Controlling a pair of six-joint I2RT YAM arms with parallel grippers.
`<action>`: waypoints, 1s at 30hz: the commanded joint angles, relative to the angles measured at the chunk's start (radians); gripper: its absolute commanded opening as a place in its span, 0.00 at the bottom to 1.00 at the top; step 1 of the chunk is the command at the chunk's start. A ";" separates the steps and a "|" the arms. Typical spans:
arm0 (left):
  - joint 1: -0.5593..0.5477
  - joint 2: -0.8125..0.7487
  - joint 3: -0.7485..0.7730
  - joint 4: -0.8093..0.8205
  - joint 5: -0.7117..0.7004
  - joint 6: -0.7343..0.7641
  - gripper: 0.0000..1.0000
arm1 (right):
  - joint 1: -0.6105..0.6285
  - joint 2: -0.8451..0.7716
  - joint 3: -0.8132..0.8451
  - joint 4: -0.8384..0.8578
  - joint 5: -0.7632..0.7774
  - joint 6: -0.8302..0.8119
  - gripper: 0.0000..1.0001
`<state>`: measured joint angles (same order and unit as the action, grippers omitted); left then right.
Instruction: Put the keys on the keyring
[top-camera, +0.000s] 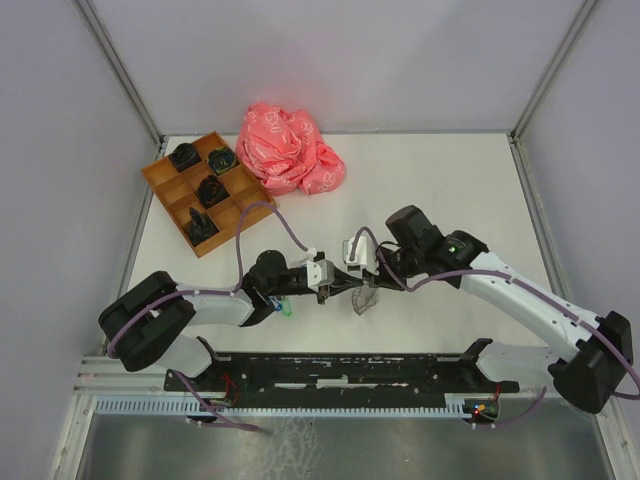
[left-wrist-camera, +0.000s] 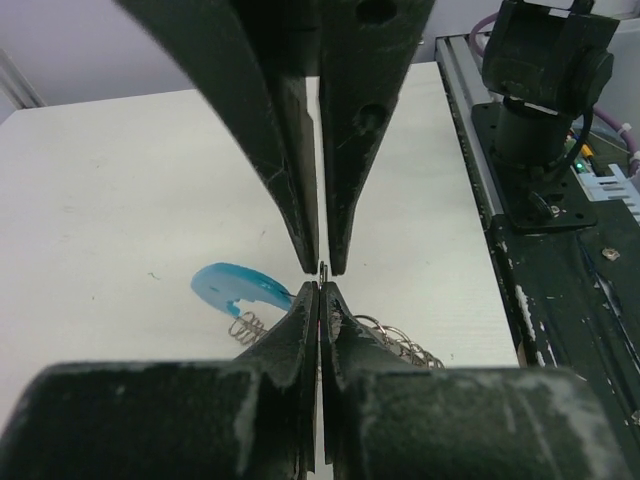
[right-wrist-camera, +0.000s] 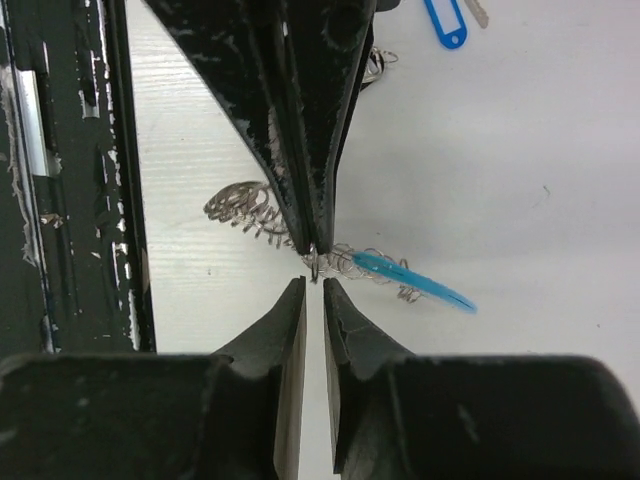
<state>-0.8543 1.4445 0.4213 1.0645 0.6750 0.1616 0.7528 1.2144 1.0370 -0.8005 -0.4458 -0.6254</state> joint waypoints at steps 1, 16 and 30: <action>-0.004 -0.022 -0.038 0.107 -0.075 0.023 0.03 | -0.001 -0.129 -0.076 0.159 0.028 0.033 0.24; -0.005 0.014 -0.144 0.454 -0.084 -0.053 0.03 | -0.044 -0.340 -0.388 0.577 -0.076 0.104 0.38; -0.005 0.041 -0.147 0.514 -0.087 -0.065 0.03 | -0.045 -0.314 -0.431 0.702 -0.149 0.172 0.33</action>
<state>-0.8551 1.4834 0.2729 1.4509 0.5850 0.1162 0.7113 0.8909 0.6102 -0.1761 -0.5598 -0.4858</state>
